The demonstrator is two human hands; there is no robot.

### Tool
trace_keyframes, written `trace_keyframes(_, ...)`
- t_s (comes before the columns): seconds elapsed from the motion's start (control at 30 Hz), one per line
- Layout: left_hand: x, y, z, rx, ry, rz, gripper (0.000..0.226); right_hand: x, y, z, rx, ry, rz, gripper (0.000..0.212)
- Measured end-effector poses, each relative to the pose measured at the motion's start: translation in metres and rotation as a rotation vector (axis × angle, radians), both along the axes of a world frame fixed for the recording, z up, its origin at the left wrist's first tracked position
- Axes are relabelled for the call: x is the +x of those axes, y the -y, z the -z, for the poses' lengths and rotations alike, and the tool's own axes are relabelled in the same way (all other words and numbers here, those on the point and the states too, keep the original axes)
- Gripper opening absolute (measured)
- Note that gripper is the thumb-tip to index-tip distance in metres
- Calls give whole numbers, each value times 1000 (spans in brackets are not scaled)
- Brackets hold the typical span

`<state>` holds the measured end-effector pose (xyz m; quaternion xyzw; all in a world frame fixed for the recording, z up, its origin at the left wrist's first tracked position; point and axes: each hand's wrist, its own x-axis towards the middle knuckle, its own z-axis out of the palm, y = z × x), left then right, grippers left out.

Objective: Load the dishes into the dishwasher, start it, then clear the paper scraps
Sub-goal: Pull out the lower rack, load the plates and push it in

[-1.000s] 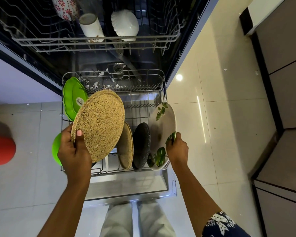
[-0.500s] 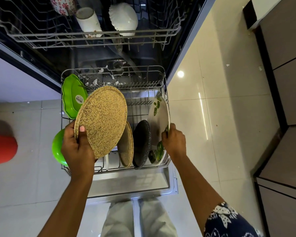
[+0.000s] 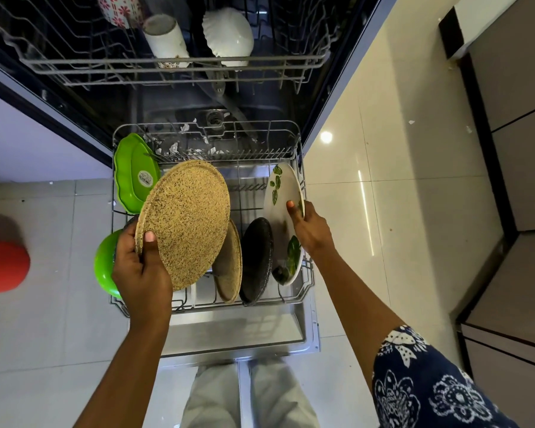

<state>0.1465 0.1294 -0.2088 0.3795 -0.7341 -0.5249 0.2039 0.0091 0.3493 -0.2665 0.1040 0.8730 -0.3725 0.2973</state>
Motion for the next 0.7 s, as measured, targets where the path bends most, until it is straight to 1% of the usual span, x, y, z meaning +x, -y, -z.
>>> trace_keyframes(0.07,-1,0,-2,12,-5,5,32,2,-2,2,48,11,25,53)
trace_keyframes(0.13,-2,0,-3,18,-9,8,31,2,-5,4,165,57,-50,40)
trace_keyframes(0.2,-4,1,-3,25,-13,6,31,2,-6,4,208,121,-99,37)
trace_keyframes(0.33,-6,1,-3,25,-23,9,31,10,-5,6,158,203,-111,39)
trace_keyframes(0.47,-2,1,3,14,-23,23,34,25,-9,9,70,303,-10,48)
trace_keyframes(0.6,0,1,10,-10,-23,35,35,38,-17,15,59,280,50,52)
trace_keyframes(0.7,0,1,14,-34,-13,42,37,38,-22,18,32,263,135,55)
